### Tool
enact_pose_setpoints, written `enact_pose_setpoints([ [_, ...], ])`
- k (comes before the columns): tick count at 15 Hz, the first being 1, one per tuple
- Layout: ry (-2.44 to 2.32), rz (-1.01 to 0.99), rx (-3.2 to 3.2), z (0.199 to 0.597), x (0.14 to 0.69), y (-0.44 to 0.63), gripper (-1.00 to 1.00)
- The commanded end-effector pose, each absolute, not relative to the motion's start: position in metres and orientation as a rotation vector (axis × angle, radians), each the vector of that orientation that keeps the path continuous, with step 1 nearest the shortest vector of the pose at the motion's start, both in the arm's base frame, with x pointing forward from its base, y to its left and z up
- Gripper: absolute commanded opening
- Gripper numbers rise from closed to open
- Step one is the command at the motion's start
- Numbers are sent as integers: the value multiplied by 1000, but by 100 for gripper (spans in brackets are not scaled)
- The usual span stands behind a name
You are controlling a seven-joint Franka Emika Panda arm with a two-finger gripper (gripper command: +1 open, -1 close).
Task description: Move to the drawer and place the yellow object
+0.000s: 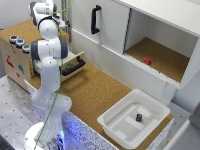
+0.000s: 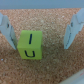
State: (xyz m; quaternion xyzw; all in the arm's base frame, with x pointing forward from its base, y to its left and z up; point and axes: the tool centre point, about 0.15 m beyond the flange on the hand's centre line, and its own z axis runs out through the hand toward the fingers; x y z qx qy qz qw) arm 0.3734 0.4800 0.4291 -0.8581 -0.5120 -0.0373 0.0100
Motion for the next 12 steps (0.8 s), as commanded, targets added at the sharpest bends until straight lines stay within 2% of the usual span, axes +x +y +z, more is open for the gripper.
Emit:
enact_pose_setpoints([
  [1, -1597, -245, -2801, 428, 348, 472, -100],
  [5, -1567, -182, -2750, 419, 345, 465, -100],
  [12, -1424, -247, -2732, 469, 344, 409, -100],
])
